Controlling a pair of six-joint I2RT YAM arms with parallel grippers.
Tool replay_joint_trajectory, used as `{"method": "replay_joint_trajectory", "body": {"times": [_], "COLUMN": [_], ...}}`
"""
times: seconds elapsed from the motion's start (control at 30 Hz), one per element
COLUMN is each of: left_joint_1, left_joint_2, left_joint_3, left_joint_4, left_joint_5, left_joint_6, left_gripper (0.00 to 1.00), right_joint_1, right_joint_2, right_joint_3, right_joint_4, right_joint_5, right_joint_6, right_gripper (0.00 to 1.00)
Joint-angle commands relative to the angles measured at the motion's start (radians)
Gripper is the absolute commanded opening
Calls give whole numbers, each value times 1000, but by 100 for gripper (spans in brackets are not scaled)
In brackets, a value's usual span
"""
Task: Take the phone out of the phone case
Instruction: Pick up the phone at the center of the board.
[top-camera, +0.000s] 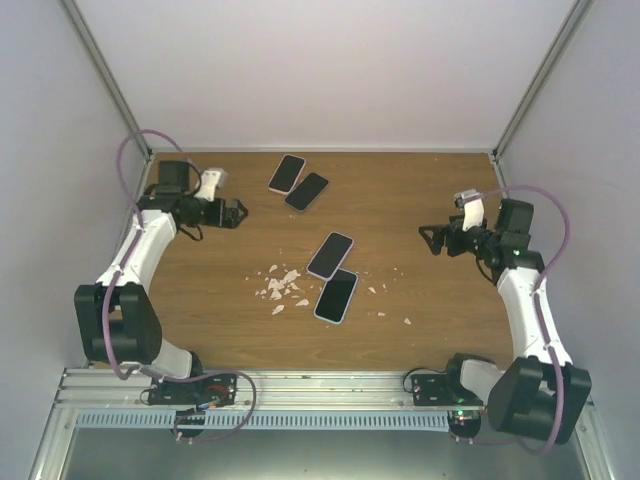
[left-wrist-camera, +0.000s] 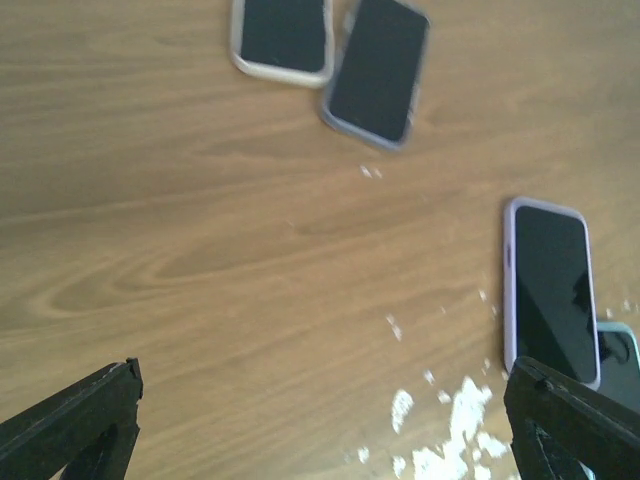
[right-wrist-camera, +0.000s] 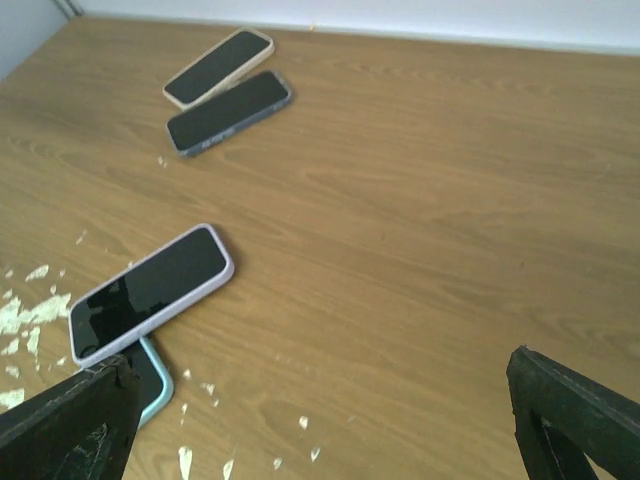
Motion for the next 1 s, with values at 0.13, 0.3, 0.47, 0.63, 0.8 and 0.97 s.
{"method": "replay_joint_trajectory", "body": {"times": [0.13, 0.3, 0.47, 0.63, 0.8, 0.97], "left_joint_1": [-252, -454, -685, -917, -1066, -1107], "left_joint_2": [-105, -126, -115, -51, 48, 123], "left_joint_3": [-123, -171, -220, -256, -258, -237], "left_joint_4": [17, 20, 51, 94, 122, 124], "left_joint_5": [-92, -144, -248, -385, -435, -397], "left_joint_6": [113, 163, 201, 206, 209, 190], "left_gripper": [99, 99, 99, 99, 99, 99], "right_joint_1": [51, 52, 45, 31, 16, 6], "right_joint_2": [-119, -134, -134, -140, -144, -149], "right_joint_3": [-127, -154, -162, -166, -166, -168], "right_joint_4": [63, 78, 90, 97, 102, 103], "right_joint_5": [91, 113, 122, 121, 115, 109], "right_joint_6": [-26, -36, -41, -46, -51, -55], "right_gripper": [99, 100, 100, 100, 100, 100]}}
